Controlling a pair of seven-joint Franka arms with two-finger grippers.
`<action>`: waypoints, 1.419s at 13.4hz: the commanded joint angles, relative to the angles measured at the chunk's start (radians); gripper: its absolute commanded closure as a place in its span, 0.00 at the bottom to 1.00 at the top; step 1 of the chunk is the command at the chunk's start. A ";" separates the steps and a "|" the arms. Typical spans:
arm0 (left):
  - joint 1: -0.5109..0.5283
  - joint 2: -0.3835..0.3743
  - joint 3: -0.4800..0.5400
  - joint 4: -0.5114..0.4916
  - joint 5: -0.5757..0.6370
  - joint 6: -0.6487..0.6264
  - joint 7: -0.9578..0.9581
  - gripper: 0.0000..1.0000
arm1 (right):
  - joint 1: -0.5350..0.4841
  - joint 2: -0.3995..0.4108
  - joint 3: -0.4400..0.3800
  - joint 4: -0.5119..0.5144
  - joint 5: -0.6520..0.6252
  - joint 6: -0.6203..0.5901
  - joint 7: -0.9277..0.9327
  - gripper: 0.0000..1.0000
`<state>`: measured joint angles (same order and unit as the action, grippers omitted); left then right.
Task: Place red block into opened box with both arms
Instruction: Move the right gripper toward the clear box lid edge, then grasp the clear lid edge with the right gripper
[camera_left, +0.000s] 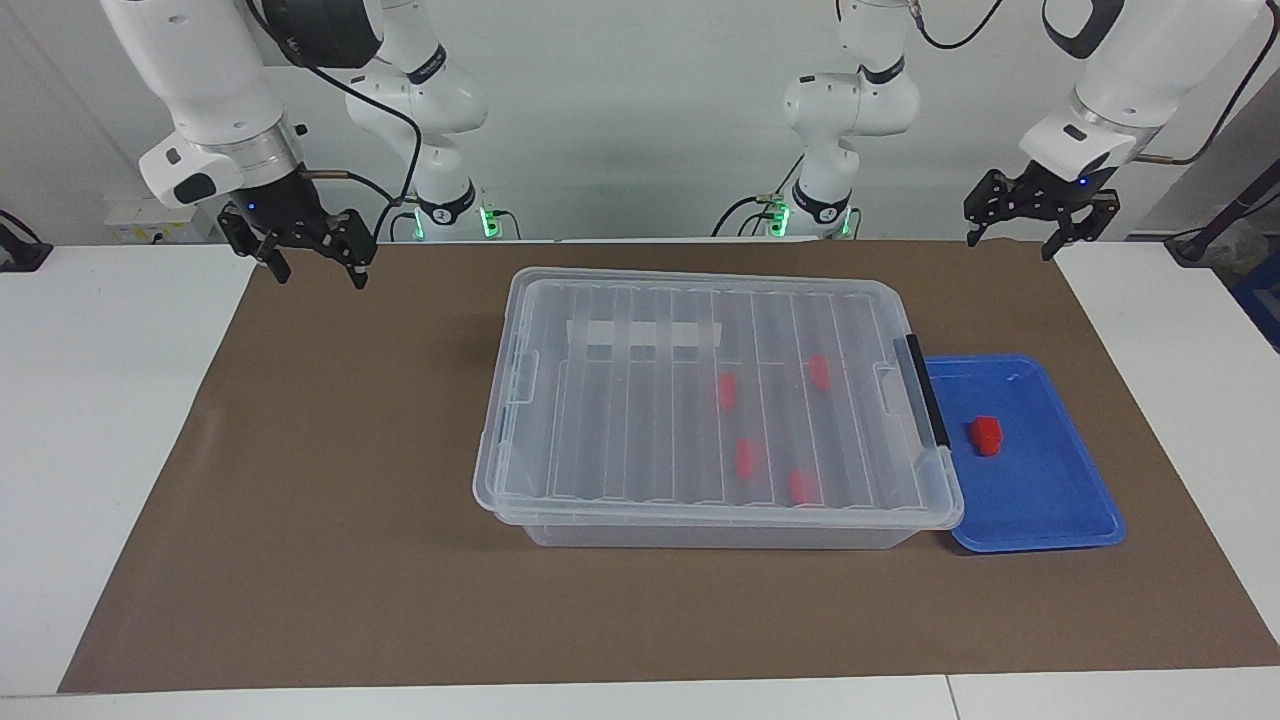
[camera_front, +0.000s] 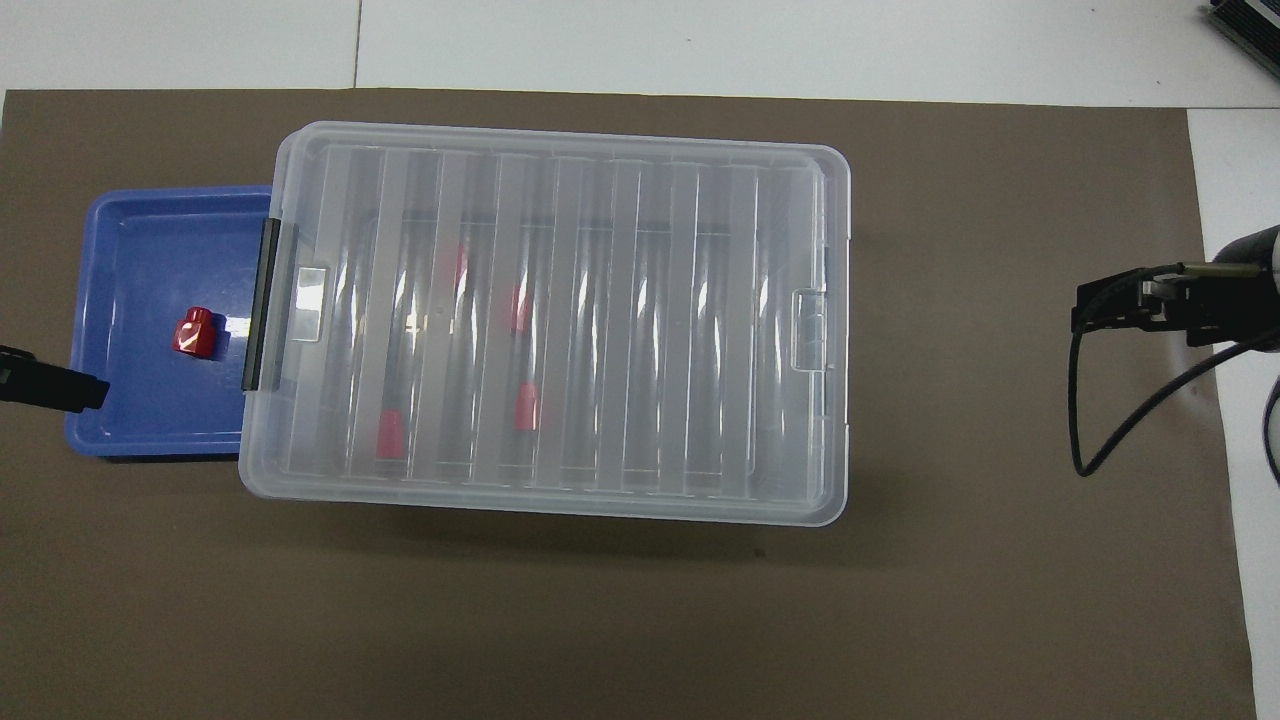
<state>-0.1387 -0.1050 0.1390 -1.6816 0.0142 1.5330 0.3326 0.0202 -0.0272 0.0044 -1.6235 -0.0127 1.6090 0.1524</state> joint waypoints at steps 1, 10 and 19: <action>-0.004 -0.001 0.001 0.005 0.020 -0.016 -0.003 0.00 | -0.005 -0.002 0.008 0.007 -0.018 -0.018 -0.013 0.00; -0.004 -0.001 0.001 0.005 0.020 -0.016 -0.004 0.00 | 0.017 0.006 0.011 -0.030 -0.018 0.067 0.056 0.00; -0.004 -0.001 0.001 0.005 0.020 -0.016 -0.004 0.00 | 0.176 0.009 0.011 -0.215 -0.016 0.320 0.248 0.00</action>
<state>-0.1387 -0.1050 0.1390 -1.6817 0.0142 1.5330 0.3326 0.1771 -0.0020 0.0101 -1.7638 -0.0127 1.8466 0.3648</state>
